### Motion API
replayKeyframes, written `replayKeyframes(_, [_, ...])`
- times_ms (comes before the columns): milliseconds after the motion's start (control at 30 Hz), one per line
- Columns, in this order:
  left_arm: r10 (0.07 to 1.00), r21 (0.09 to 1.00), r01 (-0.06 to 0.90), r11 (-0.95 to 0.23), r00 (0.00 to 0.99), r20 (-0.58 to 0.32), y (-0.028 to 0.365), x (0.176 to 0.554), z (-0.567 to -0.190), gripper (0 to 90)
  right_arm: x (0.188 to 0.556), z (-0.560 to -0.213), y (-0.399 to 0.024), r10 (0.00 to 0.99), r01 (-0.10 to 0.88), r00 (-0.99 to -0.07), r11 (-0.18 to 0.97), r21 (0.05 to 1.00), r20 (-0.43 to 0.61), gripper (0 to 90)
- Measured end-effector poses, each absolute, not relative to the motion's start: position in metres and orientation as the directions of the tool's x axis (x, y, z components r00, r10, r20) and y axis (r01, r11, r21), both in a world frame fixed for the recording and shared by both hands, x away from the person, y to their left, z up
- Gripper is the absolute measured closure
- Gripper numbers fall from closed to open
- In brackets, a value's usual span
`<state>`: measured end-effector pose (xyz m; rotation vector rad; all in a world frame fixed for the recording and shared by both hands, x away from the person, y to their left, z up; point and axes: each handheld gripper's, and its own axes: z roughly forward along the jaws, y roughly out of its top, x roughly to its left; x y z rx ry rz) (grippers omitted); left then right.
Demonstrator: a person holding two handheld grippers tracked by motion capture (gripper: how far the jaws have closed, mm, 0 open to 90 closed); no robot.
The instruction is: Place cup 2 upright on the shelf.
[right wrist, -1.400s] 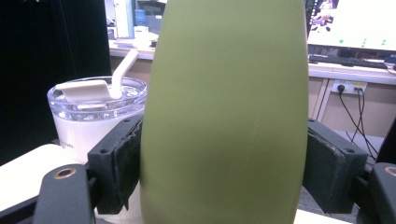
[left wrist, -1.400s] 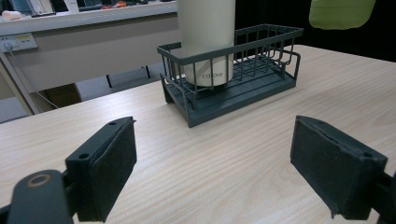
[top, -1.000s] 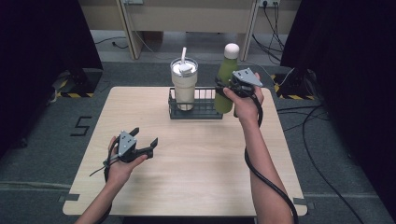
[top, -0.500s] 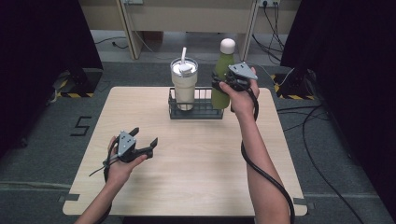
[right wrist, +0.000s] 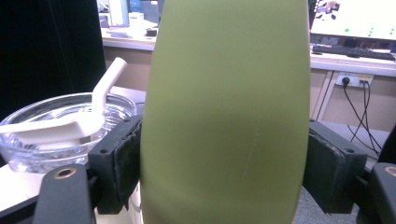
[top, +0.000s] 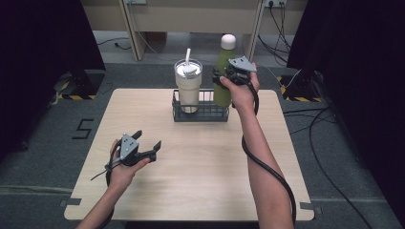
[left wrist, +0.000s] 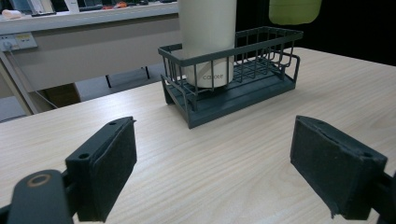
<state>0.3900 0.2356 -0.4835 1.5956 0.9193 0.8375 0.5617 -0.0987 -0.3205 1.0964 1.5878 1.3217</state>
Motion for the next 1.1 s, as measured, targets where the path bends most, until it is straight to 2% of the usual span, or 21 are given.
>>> replayKeyframes(567, [0.886, 0.98, 0.144, -0.14, 0.46, 0.059, 0.236, 0.39, -0.484, 13.9, 0.591, -0.327, -0.087, 0.949, 0.183, -0.314, 0.088, 0.979, -0.027, 23.2])
replayKeyframes(1100, [0.884, 0.979, 0.146, -0.142, 0.464, 0.059, 0.234, 0.39, -0.485, 13.9, 0.603, -0.342, -0.083, 0.952, 0.219, -0.305, 0.098, 0.971, -0.028, 23.2])
